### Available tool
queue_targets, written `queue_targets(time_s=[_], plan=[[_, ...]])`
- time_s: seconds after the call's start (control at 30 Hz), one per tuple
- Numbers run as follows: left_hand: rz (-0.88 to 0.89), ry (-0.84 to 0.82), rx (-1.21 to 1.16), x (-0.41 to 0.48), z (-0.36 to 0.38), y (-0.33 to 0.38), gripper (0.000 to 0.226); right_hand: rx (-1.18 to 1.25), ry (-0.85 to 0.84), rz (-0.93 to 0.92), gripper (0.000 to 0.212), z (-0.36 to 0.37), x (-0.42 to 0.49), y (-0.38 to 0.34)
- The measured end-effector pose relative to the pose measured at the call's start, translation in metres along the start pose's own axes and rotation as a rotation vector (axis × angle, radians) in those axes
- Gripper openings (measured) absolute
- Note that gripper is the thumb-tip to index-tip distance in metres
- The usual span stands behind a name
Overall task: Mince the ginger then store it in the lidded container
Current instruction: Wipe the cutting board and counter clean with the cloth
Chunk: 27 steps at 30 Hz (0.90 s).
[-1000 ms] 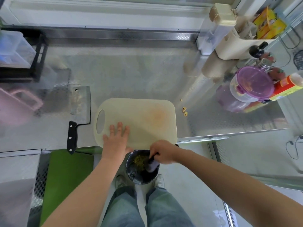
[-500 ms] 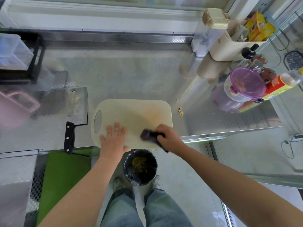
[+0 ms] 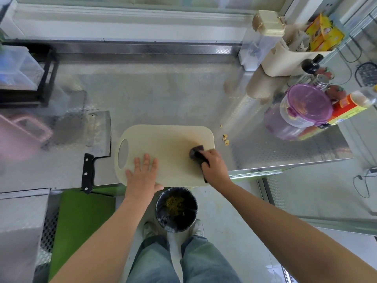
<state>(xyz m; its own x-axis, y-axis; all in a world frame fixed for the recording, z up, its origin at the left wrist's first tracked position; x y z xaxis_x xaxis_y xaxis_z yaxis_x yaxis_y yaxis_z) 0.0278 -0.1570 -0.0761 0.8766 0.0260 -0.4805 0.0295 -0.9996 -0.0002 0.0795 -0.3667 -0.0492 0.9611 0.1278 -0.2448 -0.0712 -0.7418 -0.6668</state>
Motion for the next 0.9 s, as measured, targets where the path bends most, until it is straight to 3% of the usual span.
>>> queue_targets(time_s=[0.1, 0.2, 0.33, 0.47, 0.53, 0.6, 0.7, 0.8, 0.9], plan=[[-0.003, 0.004, -0.022, 0.001, -0.002, 0.001, 0.091, -0.010, -0.345, 0.008, 0.031, 0.022, -0.015, -0.004], [-0.013, 0.000, -0.109, -0.001, -0.003, -0.002, 0.091, -0.035, -0.687, 0.189, 0.018, 0.029, -0.037, 0.001], [-0.016, 0.025, -0.235, -0.005, 0.001, -0.006, 0.087, 0.244, -0.591, 0.699, 0.044, 0.015, -0.049, 0.046], [-0.021, 0.056, -0.279, -0.012, 0.006, -0.005, 0.078, 0.810, -0.524, 0.995, 0.052, 0.020, -0.060, 0.050], [-0.032, 0.103, -0.298, -0.018, 0.005, -0.005, 0.069, 0.931, -0.471, 0.947, 0.049, 0.019, -0.059, 0.042], [-0.102, 0.251, -0.365, -0.025, -0.005, -0.011, 0.054, 0.892, -0.468, 0.819, 0.044, 0.012, -0.058, 0.036], [-0.438, 0.536, -0.485, -0.044, -0.024, -0.030, 0.051, 0.942, -0.453, 0.626, 0.033, -0.001, -0.048, 0.034], [-0.771, 0.530, -1.040, -0.057, -0.026, -0.045, 0.065, 0.932, -0.371, 0.497, 0.027, -0.017, -0.039, 0.030], [-1.018, 0.415, -1.635, -0.059, -0.015, -0.054, 0.050, 0.888, -0.367, 0.459, 0.026, -0.025, -0.032, 0.022]])
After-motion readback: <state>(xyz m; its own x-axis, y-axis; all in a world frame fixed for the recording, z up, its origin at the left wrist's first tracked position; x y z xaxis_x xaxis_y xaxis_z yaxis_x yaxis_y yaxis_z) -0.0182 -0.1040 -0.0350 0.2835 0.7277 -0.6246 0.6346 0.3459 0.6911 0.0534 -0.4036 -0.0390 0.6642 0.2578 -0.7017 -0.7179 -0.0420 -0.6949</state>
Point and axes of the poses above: each hand's wrist, its own x-axis towards the middle knuckle, its own z-axis out of the palm, y = z × x, the point moved 5 cm from there along x, towards the middle knuckle, and after that the axes turned 2 degrees about -z, right-handed, at the moved point
